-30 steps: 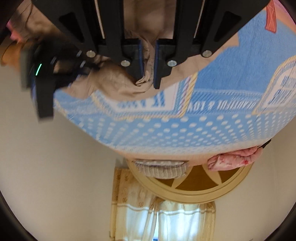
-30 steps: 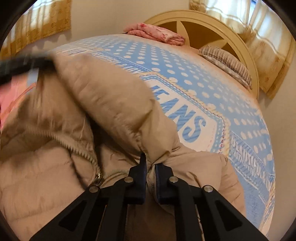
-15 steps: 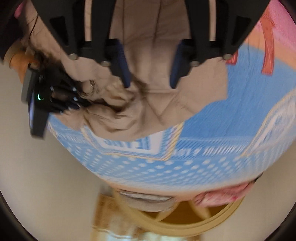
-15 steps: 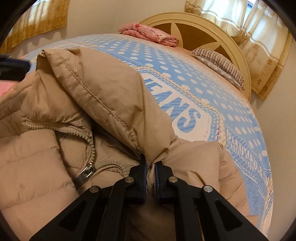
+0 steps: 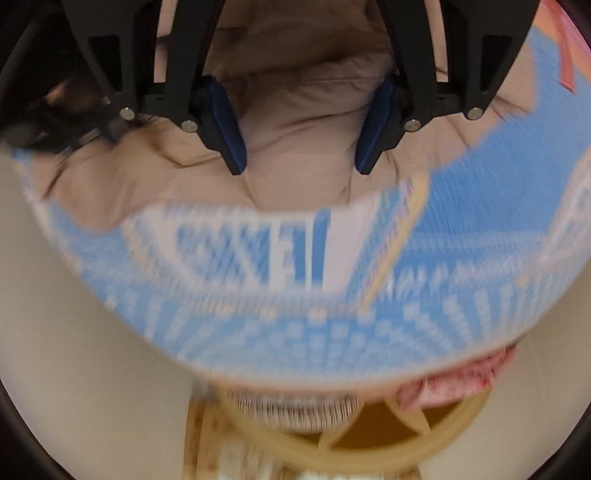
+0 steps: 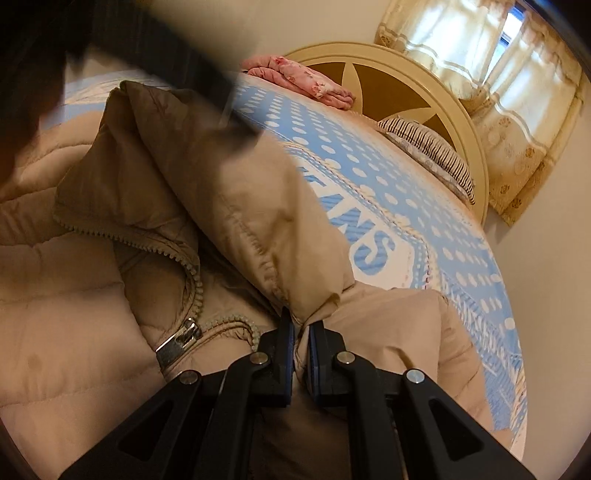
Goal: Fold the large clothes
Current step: 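Fold the collar end down over the jacket body with both tools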
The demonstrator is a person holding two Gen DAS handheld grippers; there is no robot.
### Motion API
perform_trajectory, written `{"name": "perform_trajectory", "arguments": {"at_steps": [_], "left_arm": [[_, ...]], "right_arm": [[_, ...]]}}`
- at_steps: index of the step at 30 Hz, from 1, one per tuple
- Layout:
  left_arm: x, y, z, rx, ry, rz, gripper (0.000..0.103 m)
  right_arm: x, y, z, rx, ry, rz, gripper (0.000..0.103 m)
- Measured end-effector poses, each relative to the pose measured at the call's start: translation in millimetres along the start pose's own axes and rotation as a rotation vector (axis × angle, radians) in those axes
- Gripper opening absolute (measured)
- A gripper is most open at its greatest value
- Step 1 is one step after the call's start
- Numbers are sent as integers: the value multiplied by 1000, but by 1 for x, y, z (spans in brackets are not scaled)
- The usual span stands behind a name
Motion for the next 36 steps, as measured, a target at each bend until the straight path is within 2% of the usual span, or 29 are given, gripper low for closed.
{"name": "perform_trajectory", "arguments": {"at_steps": [3,5,8,11,13,15,17,19,21,25,27,29,32,36], "left_arm": [[1,6,1,-2,-15,-20,68],[4,7,2,7,-19,-16,68],[9,10,1,3,-16,-20,68],[11,8,-2,1,-17,-30,68],[11,8,-1,2,-20,-37,68],[11,9,-1,4,-22,-40,68],[12,9,0,-1,-16,-38,68],[13,10,0,-6,-6,-37,69],[13,10,0,-9,-3,-38,72],[16,12,-4,26,-26,-16,76],[17,12,-7,49,-41,-9,77],[11,9,-4,30,-34,-19,77],[-15,-1,2,-18,-30,-92,76],[-53,-24,-10,-45,30,-185,79]], "right_arm": [[-10,-2,-4,30,-39,-4,10],[-23,-7,-11,108,-90,-15,11],[-53,-23,-38,333,-193,-92,12],[-62,-38,-72,573,-209,-132,12],[-48,-44,-85,650,-192,-115,12],[-26,-40,-83,668,-180,-54,12],[-5,-25,-68,670,-217,30,12],[7,-7,-59,630,-173,85,12],[14,8,-60,648,-172,82,12],[28,20,-68,750,-239,88,12],[34,22,-65,756,-244,84,11],[37,23,-64,759,-233,72,11],[39,25,-63,762,-229,64,11],[36,29,-64,766,-230,59,11]]}}
Point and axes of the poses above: each gripper's, at about its wrist camera, not at the fingertips, and x roughly the way its jaws point, z to its left, y to its underside, the point moved 9 cm from there along x, roughly the way its jaws point, and after that the axes turned 3 degrees about x, right-handed, at the moved point
